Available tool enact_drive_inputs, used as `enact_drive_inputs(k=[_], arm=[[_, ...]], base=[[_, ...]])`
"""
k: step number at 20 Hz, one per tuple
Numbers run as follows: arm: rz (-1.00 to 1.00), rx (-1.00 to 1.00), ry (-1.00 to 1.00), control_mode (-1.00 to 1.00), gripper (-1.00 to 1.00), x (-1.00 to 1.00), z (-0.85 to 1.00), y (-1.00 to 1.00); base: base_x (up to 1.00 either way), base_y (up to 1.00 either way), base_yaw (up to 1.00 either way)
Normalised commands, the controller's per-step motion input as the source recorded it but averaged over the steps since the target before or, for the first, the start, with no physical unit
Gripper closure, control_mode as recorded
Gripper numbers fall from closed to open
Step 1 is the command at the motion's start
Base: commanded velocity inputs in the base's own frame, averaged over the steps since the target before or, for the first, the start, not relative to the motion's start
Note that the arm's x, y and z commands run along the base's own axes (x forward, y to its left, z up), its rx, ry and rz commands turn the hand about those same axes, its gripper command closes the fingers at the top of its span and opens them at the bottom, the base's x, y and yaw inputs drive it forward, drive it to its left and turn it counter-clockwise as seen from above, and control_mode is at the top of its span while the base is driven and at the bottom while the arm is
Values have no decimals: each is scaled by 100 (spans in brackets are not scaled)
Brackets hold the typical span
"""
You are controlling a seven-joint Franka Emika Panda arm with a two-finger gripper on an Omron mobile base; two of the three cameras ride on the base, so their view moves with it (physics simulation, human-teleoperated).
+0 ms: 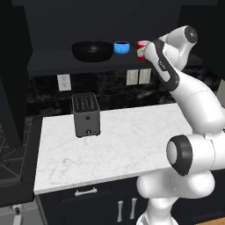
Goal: Gather all objects into one cabinet and sort the glasses and bowls to opposite sides.
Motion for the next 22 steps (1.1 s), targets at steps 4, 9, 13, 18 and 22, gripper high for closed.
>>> enact_drive_inputs(k=[4,9,13,18,22], arm=[[-14,-7,0,-100,100,6,0,-31],[-14,-5,0,-100,100,2,0,-49],[-12,-2,0,-100,100,2,0,-48],[-8,0,0,-100,100,14,0,-37],[-7,0,0,-100,100,13,0,-22]], base=[[0,0,0],[0,0,0],[0,0,0],[0,0,0],[0,0,0]])
